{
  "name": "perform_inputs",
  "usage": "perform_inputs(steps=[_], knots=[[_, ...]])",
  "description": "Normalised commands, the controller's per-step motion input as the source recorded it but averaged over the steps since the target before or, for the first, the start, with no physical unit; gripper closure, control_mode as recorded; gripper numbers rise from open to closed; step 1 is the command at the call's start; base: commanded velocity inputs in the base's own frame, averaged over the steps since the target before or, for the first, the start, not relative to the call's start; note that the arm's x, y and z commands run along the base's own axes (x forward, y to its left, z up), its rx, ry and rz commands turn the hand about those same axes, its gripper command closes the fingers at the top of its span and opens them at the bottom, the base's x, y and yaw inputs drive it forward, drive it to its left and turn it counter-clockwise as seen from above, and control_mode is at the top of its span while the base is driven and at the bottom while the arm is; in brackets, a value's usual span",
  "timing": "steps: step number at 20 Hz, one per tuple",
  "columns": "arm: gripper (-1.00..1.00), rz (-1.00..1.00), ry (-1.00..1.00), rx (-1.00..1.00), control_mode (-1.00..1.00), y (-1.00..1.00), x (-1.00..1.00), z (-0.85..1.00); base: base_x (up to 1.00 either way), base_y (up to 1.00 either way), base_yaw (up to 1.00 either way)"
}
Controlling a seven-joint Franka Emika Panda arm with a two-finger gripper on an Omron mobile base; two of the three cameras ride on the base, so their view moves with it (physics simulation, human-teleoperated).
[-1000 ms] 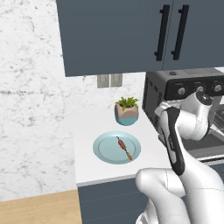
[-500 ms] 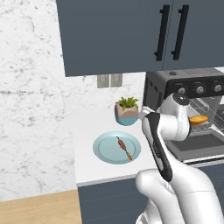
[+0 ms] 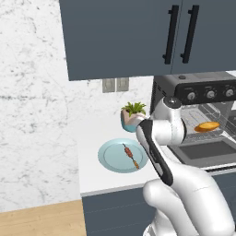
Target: Pick up the kebab skewer and baguette bread, and place them inside the toaster oven. Close the toaster oven door and start by setting the timer.
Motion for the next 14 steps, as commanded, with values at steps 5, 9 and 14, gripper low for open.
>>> perform_inputs(steps=[5,9,14], knots=[[-1.0,0.07,0.03,0.0,-1.0,0.1,0.26,-0.16,0.0,0.0,0.0],[-1.0,0.14,0.1,0.0,-1.0,0.03,0.07,-0.17,0.0,0.0,0.0],[-1.0,0.17,0.11,0.0,-1.0,0.23,0.0,-0.29,0.0,0.0,0.0]])
